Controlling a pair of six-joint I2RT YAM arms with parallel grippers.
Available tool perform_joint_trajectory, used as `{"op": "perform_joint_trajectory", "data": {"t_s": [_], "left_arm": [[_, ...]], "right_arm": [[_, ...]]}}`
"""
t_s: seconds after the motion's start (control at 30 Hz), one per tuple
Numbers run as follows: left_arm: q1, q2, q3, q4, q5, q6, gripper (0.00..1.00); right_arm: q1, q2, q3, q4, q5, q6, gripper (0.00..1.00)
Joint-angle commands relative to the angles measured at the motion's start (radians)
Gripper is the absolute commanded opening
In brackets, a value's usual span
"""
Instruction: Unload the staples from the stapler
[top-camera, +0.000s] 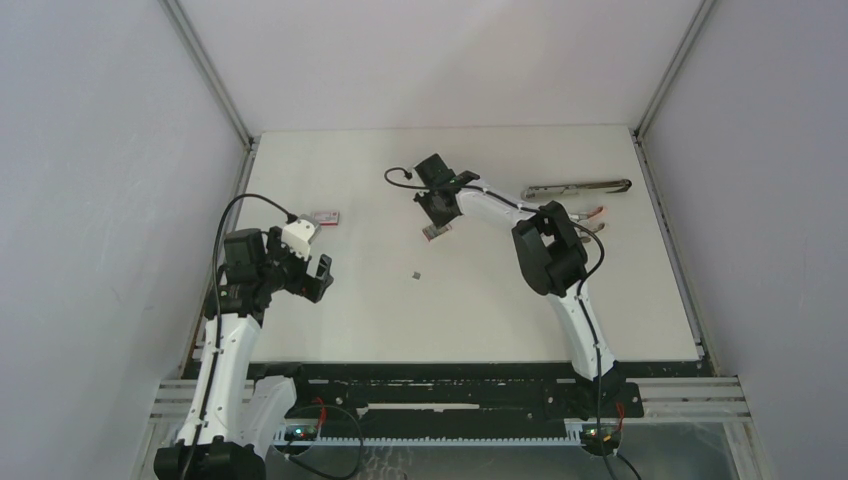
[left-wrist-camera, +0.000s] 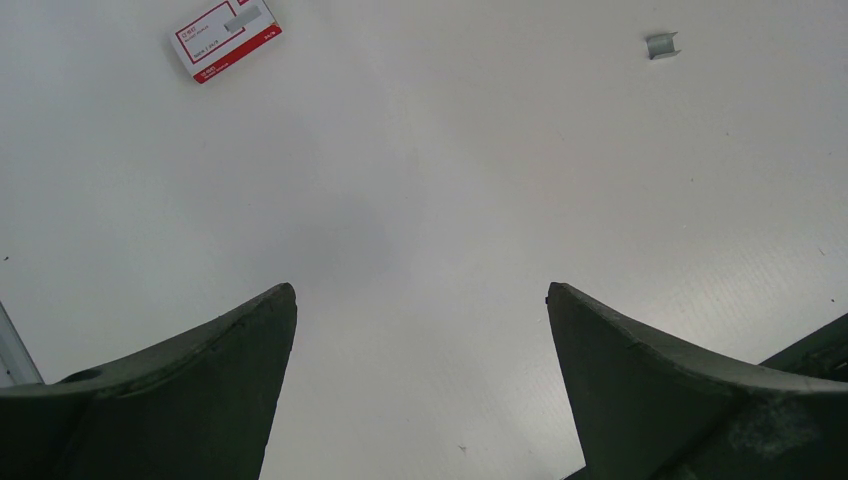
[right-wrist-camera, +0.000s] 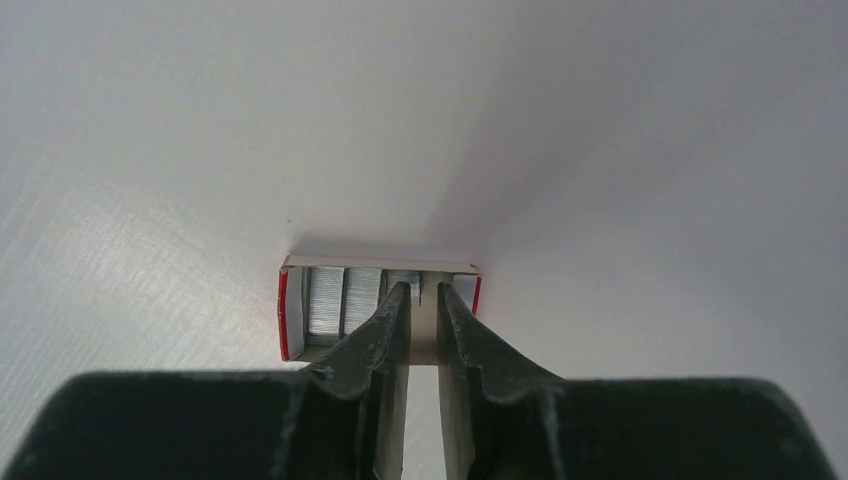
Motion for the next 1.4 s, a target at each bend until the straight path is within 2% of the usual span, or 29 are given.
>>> {"op": "perform_joint_trajectory", "data": {"t_s": [0.0, 0.3, 0.6, 0.9, 1.37], "left_arm": [[0.009, -0.009, -0.021, 0.033, 0.01, -0.003, 1.0], [0.009, -0.008, -0.02, 0.032, 0.009, -0.004, 1.0], [0.009, -0.018, -0.02, 0.031, 0.007, -0.004, 1.0], [0.009, -0.024, -0.02, 0.029, 0.004, -0.005, 1.0], [0.009, -0.022, -0.021, 0.029, 0.007, -0.002, 1.0]], "right_arm": [[0.007, -0.107, 0.033, 0.015, 0.013, 0.007, 0.17], [0.018, -0.217, -0.01, -0.004, -0.027, -0.001, 0.23], [0.104, -0.308, -0.218, 0.035, -0.203, -0.121, 0.31], [0.116, -0.225, -0.214, 0.006, -0.4, -0.151, 0.32], [0.13, -0.148, -0.169, -0.036, -0.386, -0.169, 0.29]]}}
